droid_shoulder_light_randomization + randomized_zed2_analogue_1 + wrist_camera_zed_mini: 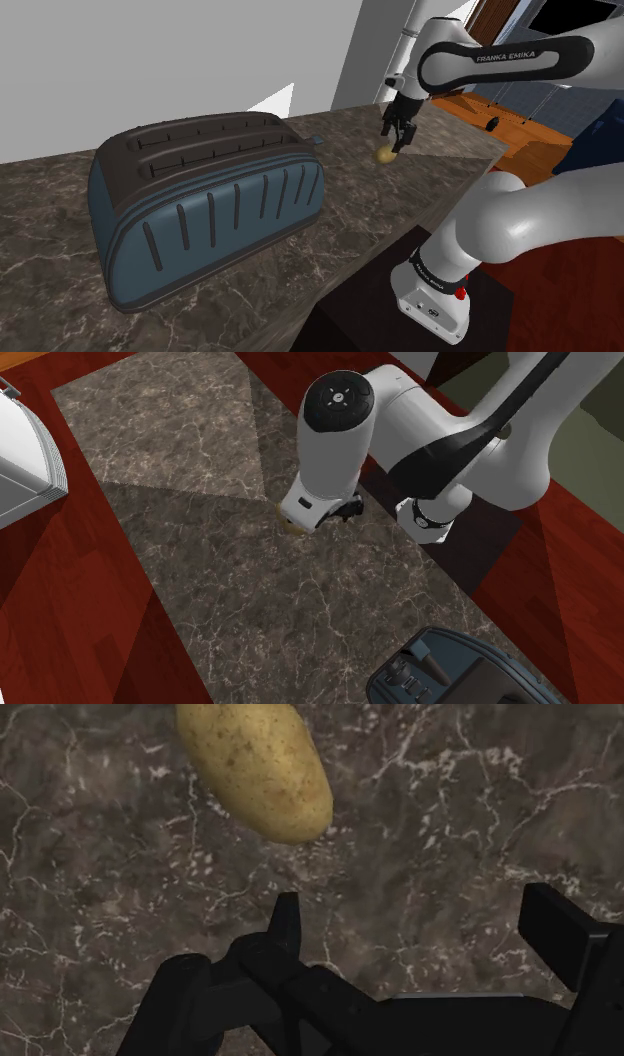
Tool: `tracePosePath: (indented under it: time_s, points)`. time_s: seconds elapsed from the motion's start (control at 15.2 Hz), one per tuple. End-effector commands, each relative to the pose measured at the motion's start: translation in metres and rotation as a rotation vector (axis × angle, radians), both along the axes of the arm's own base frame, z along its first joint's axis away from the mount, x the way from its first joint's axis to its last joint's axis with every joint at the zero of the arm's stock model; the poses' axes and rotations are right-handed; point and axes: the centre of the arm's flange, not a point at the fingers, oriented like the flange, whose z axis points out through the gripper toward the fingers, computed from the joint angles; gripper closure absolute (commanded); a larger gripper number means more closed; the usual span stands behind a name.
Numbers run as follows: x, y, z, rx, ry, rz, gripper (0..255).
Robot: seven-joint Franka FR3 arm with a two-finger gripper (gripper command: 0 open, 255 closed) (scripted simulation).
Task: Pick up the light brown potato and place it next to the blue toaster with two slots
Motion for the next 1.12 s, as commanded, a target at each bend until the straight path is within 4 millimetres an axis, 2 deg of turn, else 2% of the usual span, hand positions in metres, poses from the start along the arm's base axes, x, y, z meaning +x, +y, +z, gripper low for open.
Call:
tracePosePath:
  time_s: [0.0, 0.33, 0.79, 1.06]
  points:
    - [0.008, -0.021, -0.017, -0.009, 0.009, 0.093, 0]
    - [0.029, -0.062, -0.052, -0.024, 0.028, 0.287, 0]
    - [0.027, -0.064, -0.089, -0.024, 0.028, 0.287, 0]
    - [0.027, -0.065, -0.092, -0.024, 0.028, 0.287, 0]
